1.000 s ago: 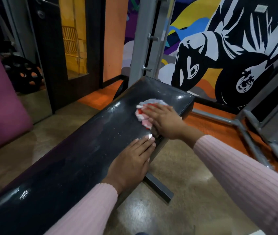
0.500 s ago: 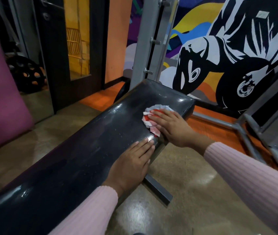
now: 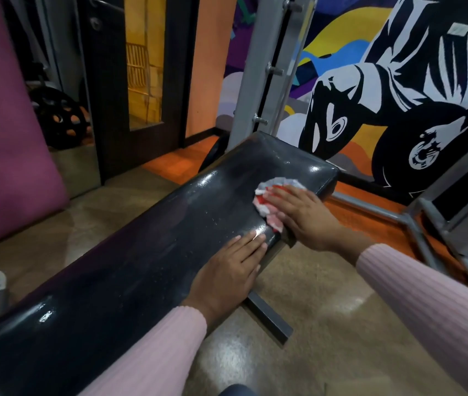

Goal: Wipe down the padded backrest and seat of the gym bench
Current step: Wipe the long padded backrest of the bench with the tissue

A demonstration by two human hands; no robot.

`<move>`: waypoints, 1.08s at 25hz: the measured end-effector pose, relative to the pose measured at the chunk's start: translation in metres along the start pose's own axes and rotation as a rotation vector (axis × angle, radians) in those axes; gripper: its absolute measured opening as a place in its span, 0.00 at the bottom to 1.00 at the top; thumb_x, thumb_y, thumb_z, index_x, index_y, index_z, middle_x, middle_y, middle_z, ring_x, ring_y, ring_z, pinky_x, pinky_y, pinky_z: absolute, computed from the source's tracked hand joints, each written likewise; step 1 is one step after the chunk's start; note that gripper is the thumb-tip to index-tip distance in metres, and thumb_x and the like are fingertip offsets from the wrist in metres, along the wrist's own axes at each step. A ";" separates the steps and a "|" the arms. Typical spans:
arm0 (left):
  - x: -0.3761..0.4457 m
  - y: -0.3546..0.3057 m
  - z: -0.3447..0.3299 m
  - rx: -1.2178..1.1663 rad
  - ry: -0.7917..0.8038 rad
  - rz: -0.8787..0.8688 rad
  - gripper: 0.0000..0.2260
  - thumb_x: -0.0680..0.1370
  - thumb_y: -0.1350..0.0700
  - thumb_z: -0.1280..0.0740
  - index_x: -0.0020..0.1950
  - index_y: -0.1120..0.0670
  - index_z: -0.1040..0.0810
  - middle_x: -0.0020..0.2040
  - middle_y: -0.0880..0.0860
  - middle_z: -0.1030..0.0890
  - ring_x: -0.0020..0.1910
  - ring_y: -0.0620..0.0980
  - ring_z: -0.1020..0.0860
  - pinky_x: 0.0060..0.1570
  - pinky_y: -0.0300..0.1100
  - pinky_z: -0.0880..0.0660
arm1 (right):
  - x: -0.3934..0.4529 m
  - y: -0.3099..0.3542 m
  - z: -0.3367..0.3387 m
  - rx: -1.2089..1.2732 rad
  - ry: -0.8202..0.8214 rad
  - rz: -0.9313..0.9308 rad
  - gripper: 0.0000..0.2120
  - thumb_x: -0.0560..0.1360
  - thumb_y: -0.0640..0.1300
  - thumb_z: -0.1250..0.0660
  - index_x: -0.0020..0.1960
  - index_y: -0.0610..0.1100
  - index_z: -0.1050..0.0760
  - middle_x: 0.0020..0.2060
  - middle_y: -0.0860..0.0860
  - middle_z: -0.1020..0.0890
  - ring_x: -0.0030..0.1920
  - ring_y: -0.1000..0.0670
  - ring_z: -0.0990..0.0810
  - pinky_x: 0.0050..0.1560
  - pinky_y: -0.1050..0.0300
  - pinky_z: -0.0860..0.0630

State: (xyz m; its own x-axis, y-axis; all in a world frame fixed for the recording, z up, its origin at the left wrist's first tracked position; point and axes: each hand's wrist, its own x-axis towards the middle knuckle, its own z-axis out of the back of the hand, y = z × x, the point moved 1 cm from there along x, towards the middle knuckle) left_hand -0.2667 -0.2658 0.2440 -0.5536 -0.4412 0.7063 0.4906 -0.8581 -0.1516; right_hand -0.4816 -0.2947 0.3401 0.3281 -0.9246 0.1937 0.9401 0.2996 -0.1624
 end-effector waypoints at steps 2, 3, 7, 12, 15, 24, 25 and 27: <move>0.002 0.003 0.000 0.013 -0.009 -0.005 0.18 0.79 0.57 0.43 0.66 0.59 0.25 0.68 0.55 0.26 0.69 0.51 0.30 0.67 0.49 0.32 | 0.021 -0.016 0.002 -0.008 -0.035 -0.098 0.31 0.78 0.63 0.63 0.77 0.57 0.44 0.77 0.55 0.40 0.78 0.49 0.47 0.76 0.44 0.49; 0.001 0.003 0.000 0.020 -0.011 -0.009 0.18 0.79 0.57 0.43 0.66 0.60 0.24 0.67 0.56 0.26 0.69 0.52 0.30 0.67 0.49 0.32 | 0.033 -0.017 0.001 -0.012 -0.056 -0.157 0.33 0.77 0.63 0.64 0.77 0.56 0.42 0.77 0.54 0.38 0.77 0.47 0.44 0.75 0.42 0.48; 0.000 0.003 0.000 0.021 -0.014 -0.020 0.18 0.79 0.57 0.42 0.65 0.61 0.24 0.67 0.56 0.25 0.68 0.53 0.29 0.67 0.50 0.32 | 0.045 0.019 -0.007 -0.008 -0.006 -0.153 0.35 0.74 0.63 0.66 0.78 0.56 0.45 0.78 0.54 0.42 0.78 0.45 0.48 0.75 0.39 0.51; -0.009 0.001 0.001 0.064 0.045 -0.030 0.19 0.77 0.61 0.37 0.68 0.61 0.27 0.70 0.58 0.29 0.71 0.54 0.33 0.68 0.52 0.33 | -0.002 0.016 -0.005 0.017 0.040 0.016 0.27 0.81 0.59 0.59 0.78 0.57 0.47 0.78 0.56 0.44 0.79 0.50 0.51 0.76 0.46 0.55; -0.024 -0.005 0.003 0.062 0.094 -0.010 0.26 0.70 0.68 0.29 0.68 0.62 0.28 0.71 0.59 0.30 0.71 0.56 0.33 0.69 0.52 0.36 | 0.014 -0.001 0.000 -0.005 0.011 -0.124 0.28 0.80 0.60 0.58 0.78 0.56 0.44 0.78 0.55 0.42 0.78 0.48 0.48 0.76 0.44 0.51; -0.070 -0.024 0.010 0.094 -0.001 0.051 0.22 0.73 0.67 0.33 0.67 0.61 0.26 0.69 0.58 0.28 0.71 0.54 0.33 0.69 0.50 0.36 | -0.020 0.040 -0.006 -0.017 0.029 0.073 0.29 0.79 0.60 0.62 0.79 0.56 0.52 0.78 0.58 0.52 0.78 0.52 0.60 0.76 0.49 0.61; -0.073 -0.020 0.010 0.125 0.031 0.011 0.26 0.70 0.69 0.31 0.68 0.62 0.28 0.70 0.58 0.29 0.71 0.55 0.34 0.69 0.49 0.37 | -0.017 0.027 -0.005 -0.015 0.023 0.065 0.28 0.80 0.59 0.61 0.79 0.57 0.52 0.78 0.58 0.51 0.77 0.53 0.60 0.75 0.50 0.61; -0.073 -0.014 0.009 0.131 0.033 0.062 0.31 0.68 0.73 0.30 0.70 0.63 0.30 0.71 0.59 0.30 0.71 0.55 0.33 0.70 0.49 0.36 | 0.003 0.006 -0.002 -0.019 0.007 -0.027 0.26 0.81 0.57 0.58 0.78 0.56 0.48 0.78 0.56 0.46 0.79 0.50 0.55 0.77 0.47 0.56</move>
State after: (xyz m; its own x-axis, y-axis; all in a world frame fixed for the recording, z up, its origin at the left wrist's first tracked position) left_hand -0.2270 -0.2193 0.2011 -0.5403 -0.5027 0.6748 0.6068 -0.7883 -0.1013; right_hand -0.4749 -0.2959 0.3373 0.3021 -0.9339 0.1913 0.9466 0.2702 -0.1758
